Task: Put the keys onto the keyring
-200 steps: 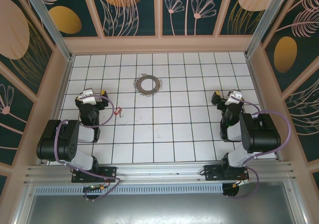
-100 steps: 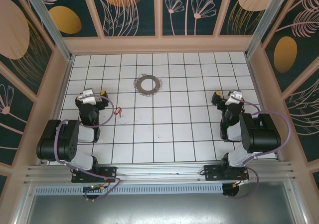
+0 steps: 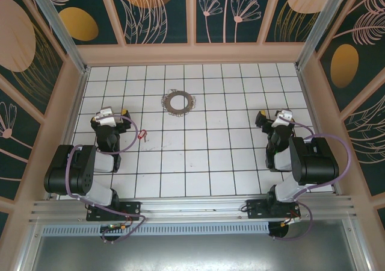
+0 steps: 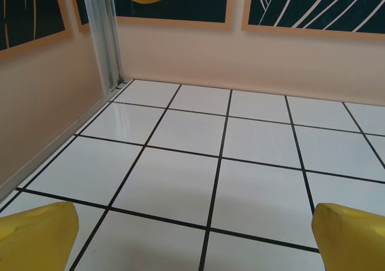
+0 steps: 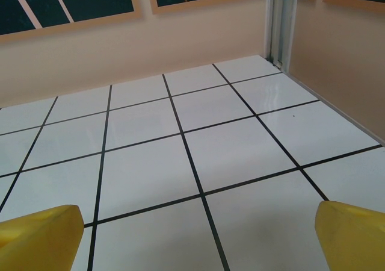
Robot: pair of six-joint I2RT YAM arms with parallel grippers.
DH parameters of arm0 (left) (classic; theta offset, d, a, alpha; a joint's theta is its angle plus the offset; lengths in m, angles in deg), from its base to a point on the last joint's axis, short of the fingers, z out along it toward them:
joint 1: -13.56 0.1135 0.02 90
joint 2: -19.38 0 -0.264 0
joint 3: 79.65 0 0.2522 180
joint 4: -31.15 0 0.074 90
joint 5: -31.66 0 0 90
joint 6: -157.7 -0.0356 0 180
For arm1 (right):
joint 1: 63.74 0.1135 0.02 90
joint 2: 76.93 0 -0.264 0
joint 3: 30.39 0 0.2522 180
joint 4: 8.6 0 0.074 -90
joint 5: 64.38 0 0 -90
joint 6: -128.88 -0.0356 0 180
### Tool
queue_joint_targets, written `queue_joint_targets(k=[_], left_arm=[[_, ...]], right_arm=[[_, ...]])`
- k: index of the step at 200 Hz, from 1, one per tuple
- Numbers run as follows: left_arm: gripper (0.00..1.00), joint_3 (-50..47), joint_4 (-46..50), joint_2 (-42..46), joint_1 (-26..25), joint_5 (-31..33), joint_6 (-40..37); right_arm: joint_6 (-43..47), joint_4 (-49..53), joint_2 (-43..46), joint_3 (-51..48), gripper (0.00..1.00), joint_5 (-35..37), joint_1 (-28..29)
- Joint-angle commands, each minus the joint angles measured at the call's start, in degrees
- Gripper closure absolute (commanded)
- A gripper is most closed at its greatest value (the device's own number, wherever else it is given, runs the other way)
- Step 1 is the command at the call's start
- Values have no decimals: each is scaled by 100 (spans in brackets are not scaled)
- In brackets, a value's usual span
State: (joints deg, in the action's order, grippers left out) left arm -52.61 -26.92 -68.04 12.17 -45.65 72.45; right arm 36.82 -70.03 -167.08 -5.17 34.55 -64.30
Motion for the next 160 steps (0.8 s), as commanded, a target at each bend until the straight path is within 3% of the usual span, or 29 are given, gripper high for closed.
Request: queue_joint_targets(k=[1, 160], left_arm=[[1, -23, -200, 27, 13, 71, 70], [1, -53, -243, 49, 15, 67, 72]], right_arm=[[-110, -337, 69, -52, 1, -10, -32], [-109, -412, 85, -98, 1, 16, -28]])
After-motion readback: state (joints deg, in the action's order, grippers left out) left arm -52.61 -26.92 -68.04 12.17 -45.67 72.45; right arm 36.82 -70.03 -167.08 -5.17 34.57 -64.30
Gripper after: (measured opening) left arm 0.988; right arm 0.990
